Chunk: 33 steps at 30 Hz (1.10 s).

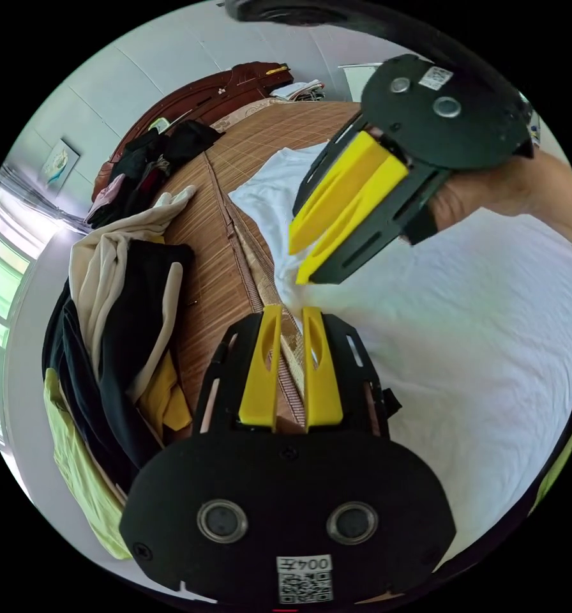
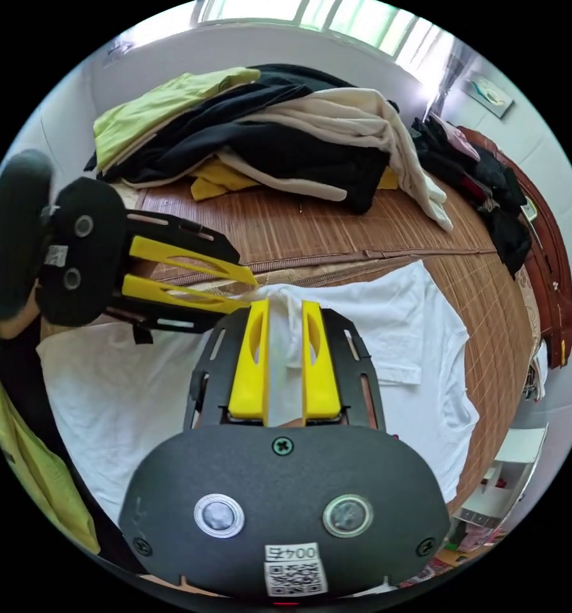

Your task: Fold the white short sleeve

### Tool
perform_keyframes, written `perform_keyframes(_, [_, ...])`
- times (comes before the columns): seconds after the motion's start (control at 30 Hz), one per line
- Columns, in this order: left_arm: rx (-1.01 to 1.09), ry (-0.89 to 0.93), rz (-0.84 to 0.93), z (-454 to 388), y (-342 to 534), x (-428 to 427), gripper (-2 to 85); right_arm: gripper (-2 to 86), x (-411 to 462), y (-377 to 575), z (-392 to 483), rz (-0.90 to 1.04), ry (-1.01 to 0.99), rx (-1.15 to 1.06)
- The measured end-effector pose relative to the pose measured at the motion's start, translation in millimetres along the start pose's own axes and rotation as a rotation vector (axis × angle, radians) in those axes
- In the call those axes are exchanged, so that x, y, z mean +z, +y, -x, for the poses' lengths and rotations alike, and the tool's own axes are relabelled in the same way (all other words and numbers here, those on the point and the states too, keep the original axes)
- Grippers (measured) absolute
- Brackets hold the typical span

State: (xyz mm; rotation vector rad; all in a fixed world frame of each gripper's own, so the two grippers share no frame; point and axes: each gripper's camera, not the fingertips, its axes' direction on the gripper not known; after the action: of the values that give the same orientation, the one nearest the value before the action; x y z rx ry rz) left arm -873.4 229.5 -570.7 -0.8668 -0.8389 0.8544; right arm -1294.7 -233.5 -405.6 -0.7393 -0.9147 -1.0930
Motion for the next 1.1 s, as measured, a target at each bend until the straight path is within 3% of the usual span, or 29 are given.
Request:
perform_keyframes(0.23, [-0.027,0.037,0.003,3,-5,21,2.4,6.6,38,66,0,0.044,-0.030,0.111])
perform_keyframes(0.4, [-0.035,0.047,0.001,-1,-9,35,2.9,6.5,7,119,12,-0.028,0.040,0.240])
perform_keyframes(0.57, [-0.062,-0.016,-0.046,-12,-13,25,2.1,6.4,-8,247,46,0.143,0.065,0.521])
perform_keyframes(0.67, [-0.099,0.066,-0.112,-24,-14,3,1.4,6.5,-9,328,71,0.211,0.025,0.718])
perform_keyframes(0.8, [-0.036,0.243,-0.109,-93,-13,-14,1.0,7.0,4,402,99,0.208,-0.010,0.892])
perform_keyframes(1.0, [0.121,0.214,0.031,-230,-1,14,0.8,7.5,39,465,128,0.050,0.010,0.915])
perform_keyframes(1.1, [0.154,0.154,0.043,-271,5,37,0.9,7.3,47,504,126,-0.020,-0.083,0.999])
